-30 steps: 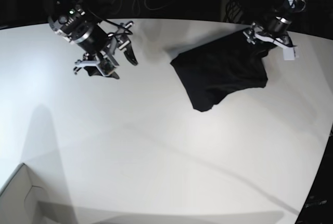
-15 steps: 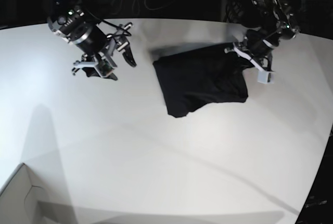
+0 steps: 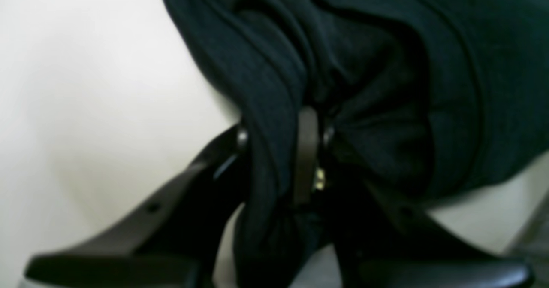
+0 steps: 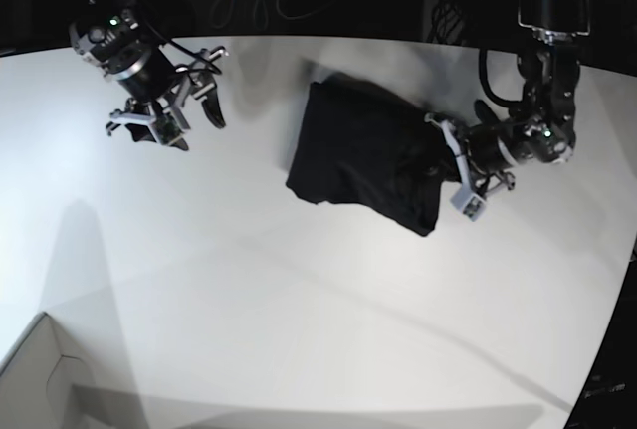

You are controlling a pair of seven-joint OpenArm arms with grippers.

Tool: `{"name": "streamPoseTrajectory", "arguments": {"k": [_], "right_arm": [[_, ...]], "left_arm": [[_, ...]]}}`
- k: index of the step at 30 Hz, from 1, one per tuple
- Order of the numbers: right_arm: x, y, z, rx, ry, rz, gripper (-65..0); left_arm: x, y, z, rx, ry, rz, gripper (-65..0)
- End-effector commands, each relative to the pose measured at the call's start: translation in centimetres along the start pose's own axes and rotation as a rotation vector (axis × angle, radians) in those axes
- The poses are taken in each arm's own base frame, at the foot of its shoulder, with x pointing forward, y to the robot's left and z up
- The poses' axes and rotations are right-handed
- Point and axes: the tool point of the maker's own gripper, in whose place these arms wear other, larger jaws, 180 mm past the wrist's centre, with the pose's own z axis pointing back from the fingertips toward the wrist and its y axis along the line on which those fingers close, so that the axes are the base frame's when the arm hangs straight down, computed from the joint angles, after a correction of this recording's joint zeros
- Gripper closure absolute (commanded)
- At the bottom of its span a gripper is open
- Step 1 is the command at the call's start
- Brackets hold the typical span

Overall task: Layout the t-shirt on the table in an organized manner, then fold the t-shirt properly
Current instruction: 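Fold the bundle over with the left gripper and press it into a square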

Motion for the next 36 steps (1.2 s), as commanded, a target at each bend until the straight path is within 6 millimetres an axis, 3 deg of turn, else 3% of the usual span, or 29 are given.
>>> {"name": "streamPoseTrajectory", "arguments": {"k": [1, 11, 16, 24, 30, 36], "right_arm": [[1.5, -0.6, 0.3, -0.009, -0.059, 0.002, -36.3], [-0.4, -2.7, 2.0, -0.082, -0.013, -0.019, -36.3], [-2.1, -3.5, 3.2, -0.125, 0.026, -0.05, -36.3], [-4.1, -4.2, 4.6, -0.189, 0.063, -0.12, -36.3], [-5.1, -4.7, 5.5, -0.241, 0.076, -0.175, -36.2], [-4.5, -4.6, 5.7, -0.249, 0.064, -0.178, -36.2]], "left_arm": [[0.9, 0.3, -0.3, 0.017, 0.024, -0.084, -0.2], [9.3, -5.2, -5.2, -0.029, 0.013, -0.679, -0.2], [11.5, -7.3, -7.6, -0.043, 0.069, -0.892, -0.2], [13.2, -10.9, -10.8, -0.11, 0.147, -1.099, -0.2], [14.1, -12.4, -11.4, -0.127, 0.148, -1.169, -0.4], [15.0, -12.6, -11.3, -0.121, 0.133, -1.177, -0.6]]}}
